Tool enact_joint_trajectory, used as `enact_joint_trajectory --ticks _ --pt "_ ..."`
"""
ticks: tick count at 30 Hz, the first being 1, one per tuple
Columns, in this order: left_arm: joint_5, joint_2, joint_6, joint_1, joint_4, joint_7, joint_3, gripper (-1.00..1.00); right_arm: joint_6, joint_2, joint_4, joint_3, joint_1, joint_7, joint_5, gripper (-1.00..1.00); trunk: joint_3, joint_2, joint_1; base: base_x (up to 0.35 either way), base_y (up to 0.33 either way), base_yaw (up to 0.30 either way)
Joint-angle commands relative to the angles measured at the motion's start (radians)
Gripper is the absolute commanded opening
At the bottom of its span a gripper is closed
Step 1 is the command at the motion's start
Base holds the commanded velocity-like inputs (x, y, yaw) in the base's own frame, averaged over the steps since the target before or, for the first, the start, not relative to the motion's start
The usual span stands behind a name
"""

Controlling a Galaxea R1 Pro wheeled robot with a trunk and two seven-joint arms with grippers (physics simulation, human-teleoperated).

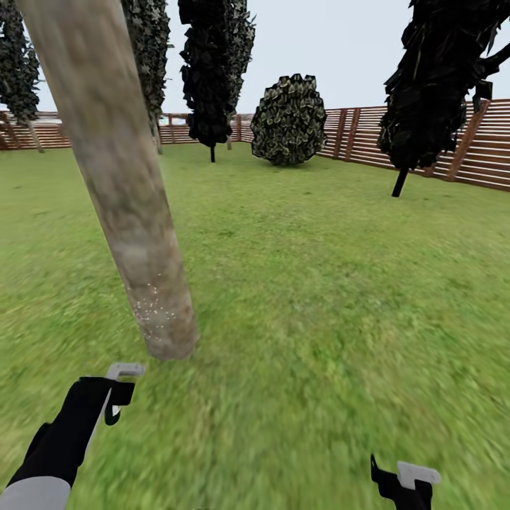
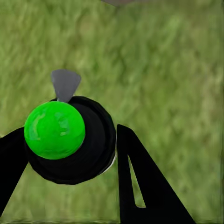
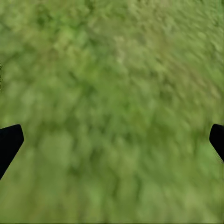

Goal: In the garden, pick up the pesticide atomizer on the floor and spray pesticide onto both trees until each tree trunk is fully covered.

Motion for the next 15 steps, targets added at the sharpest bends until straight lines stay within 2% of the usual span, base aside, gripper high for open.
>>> enact_joint_trajectory --ticks 1,3,7,9,11,14,15 --pt "-0.012 -0.004 0.003 0.000 0.001 -0.009 0.001 -1.00 -0.003 0.000 0.001 -0.002 0.000 -0.001 0.001 1.00 -0.001 0.000 0.000 0.000 -0.276 0.277" --pt "-0.014 -0.019 0.002 0.001 0.004 -0.009 0.000 -1.00 -0.003 0.000 0.000 -0.002 0.000 -0.001 0.001 1.00 -0.001 0.000 0.000 0.000 -0.276 0.277" --pt "-0.017 -0.032 -0.002 0.002 0.005 -0.005 -0.001 -1.00 -0.003 0.000 0.001 -0.002 0.000 -0.001 0.001 1.00 -0.001 0.000 0.000 0.000 -0.276 0.192" --pt "-0.016 -0.034 -0.007 0.002 0.007 0.032 -0.001 -1.00 -0.003 0.000 0.001 -0.002 0.000 -0.001 0.001 1.00 -0.001 0.000 0.000 0.000 -0.276 0.031" --pt "-0.011 -0.035 -0.051 0.002 0.029 0.073 -0.002 -1.00 -0.003 0.000 0.001 -0.002 0.000 -0.001 0.001 1.00 -0.001 0.000 0.000 0.000 -0.276 0.007" --pt "-0.009 -0.038 -0.115 0.001 0.086 0.089 -0.005 -1.00 -0.003 0.000 0.001 -0.002 0.000 -0.001 0.001 1.00 -0.001 0.000 0.000 0.030 -0.276 0.002" --pt "-0.011 -0.047 -0.123 0.001 0.096 0.091 -0.005 -1.00 -0.003 0.000 0.001 -0.002 0.000 -0.001 0.001 1.00 -0.001 0.000 0.000 0.089 -0.276 0.000"
